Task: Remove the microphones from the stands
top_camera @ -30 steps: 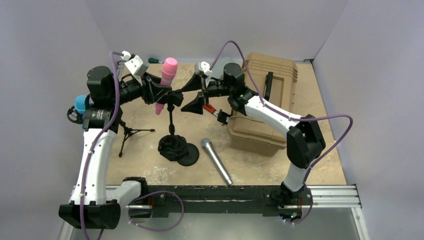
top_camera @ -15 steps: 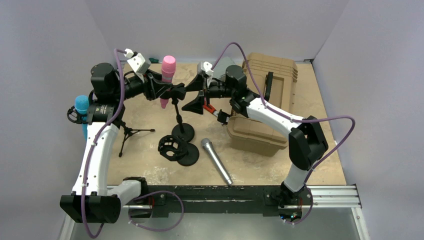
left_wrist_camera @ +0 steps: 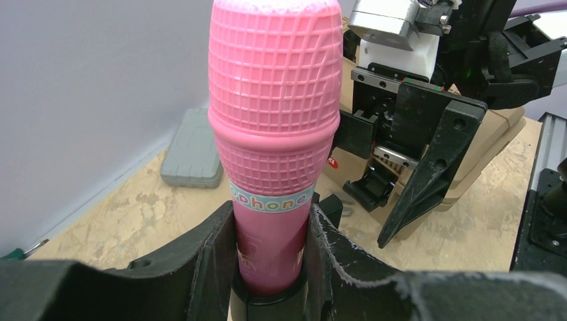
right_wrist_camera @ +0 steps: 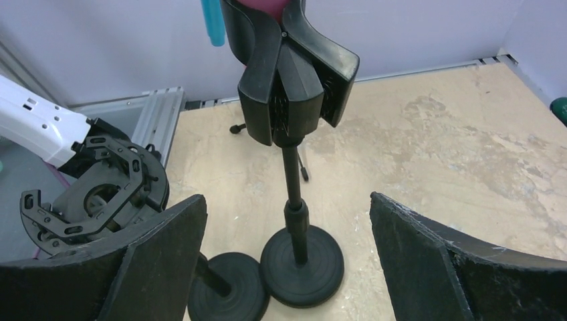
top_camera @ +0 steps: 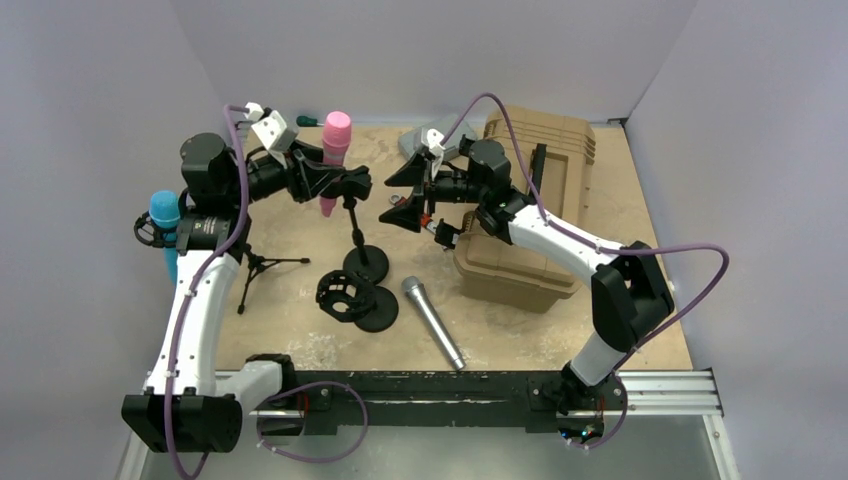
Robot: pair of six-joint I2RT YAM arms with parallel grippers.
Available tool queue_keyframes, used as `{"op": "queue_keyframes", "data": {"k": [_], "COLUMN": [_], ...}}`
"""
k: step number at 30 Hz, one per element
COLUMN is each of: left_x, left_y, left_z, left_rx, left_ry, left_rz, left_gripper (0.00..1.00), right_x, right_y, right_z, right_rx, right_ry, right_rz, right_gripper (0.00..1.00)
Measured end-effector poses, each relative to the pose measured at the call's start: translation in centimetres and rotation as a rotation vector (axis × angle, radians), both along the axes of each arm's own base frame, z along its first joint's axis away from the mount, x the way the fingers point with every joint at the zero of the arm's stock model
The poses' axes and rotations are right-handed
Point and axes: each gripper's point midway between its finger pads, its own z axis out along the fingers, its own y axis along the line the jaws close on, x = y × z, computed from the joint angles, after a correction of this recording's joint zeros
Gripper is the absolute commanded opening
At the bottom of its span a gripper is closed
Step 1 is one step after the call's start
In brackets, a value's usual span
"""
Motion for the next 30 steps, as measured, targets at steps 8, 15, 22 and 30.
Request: {"op": "queue_keyframes", "data": {"k": [8, 15, 22, 30], "left_x": [0.5, 0.2, 0.8, 0.9], "left_y": [1.7, 1.3, 1.0, 0.9], "left_z": [1.7, 2.3, -0.4, -0.4], "left_rx": [-0.042, -0.075, -0.082, -0.079], "left_ry": [-0.046, -0.054, 0.019, 0.014], "left_rz": [0.049, 0.002, -0.009, -0.012], "left_gripper": [0.0, 0.0, 0.0, 0.0], "right_x": [-0.4, -0.4, 0.2, -0.3], "right_y": [0.0, 0.4, 1.4, 2.5], "right_z": [0.0, 0.4, 0.8, 2.0], "right_rx": [0.001, 0.022, 0.048, 0.079], "right_ry": [0.001, 0.012, 0.017, -0.009], "right_rz": [0.022, 0.043, 0.058, 0.088], "right_gripper": [0.9, 0.9, 0.9, 0.9]}}
